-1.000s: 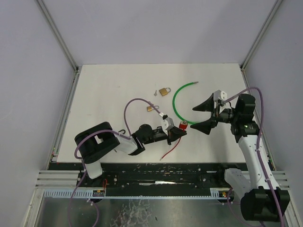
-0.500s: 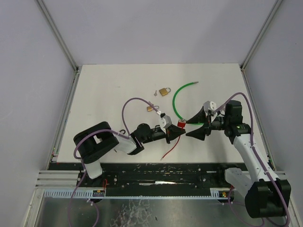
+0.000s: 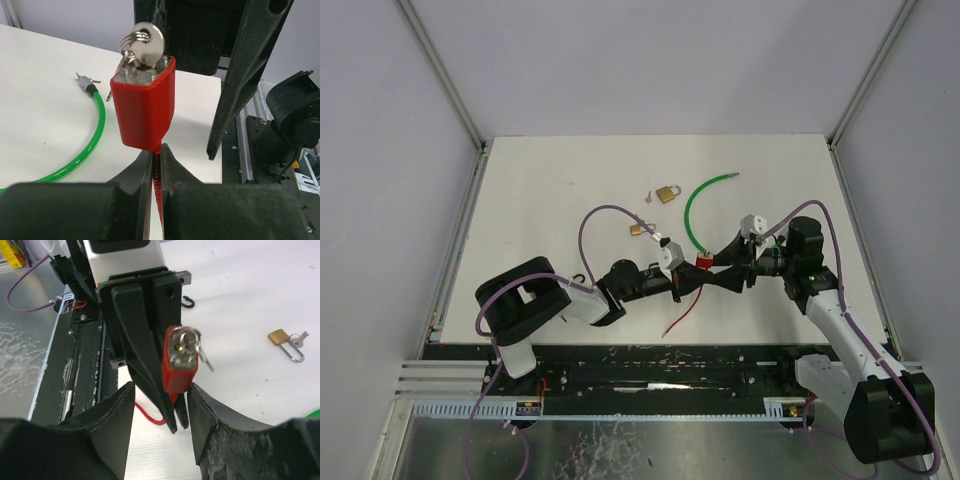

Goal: Lock with the key
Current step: Pick up the lock from the center of the board.

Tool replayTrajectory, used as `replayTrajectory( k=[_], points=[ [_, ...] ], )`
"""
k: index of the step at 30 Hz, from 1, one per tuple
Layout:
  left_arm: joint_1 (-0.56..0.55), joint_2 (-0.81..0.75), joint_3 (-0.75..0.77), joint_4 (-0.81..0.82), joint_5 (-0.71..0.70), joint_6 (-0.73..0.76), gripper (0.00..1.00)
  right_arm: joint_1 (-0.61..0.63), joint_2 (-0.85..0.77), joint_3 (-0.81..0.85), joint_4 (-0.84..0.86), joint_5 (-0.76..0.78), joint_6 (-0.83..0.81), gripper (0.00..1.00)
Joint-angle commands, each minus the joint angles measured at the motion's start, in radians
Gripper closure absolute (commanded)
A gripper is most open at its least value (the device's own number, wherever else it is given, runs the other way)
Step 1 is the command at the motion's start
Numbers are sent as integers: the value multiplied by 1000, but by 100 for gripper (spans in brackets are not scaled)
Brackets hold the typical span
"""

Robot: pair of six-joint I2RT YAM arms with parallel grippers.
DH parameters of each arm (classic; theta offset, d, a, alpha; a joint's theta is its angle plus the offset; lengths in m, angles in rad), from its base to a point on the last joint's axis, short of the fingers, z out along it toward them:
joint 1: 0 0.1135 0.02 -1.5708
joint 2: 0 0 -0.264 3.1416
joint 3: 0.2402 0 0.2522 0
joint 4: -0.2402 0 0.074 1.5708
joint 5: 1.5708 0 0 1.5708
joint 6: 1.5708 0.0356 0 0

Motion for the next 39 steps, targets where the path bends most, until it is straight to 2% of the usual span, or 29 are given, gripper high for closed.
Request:
replayTrajectory(
  k=[1,8,11,16,25,31,33,35,37,39],
  points=[
    [-8,5,40,48,7,11,99,9,-33,0,166,56,107,48],
    [-12,12,50,37,6,14,99,9,-23,6,186,72,132,48],
    [-15,17,65,10,1,18,99,15,-14,-12,252,43,182,53],
    [-20,24,85,-33,-12,29,100,29,-1,-13,258,45,186,64],
    [-25,32,110,-81,-29,37,99,31,9,-10,284,39,231,66],
    [-25,33,110,-81,-29,37,99,30,11,-3,281,37,244,83],
    [-25,31,108,-81,-31,37,99,30,10,1,272,32,243,83],
    [-25,30,106,-77,-30,37,100,31,9,8,256,31,243,70],
    [-26,29,105,-75,-31,38,99,29,4,9,249,32,243,62],
    [-25,29,104,-75,-30,39,99,28,1,9,248,30,246,62]
  ],
)
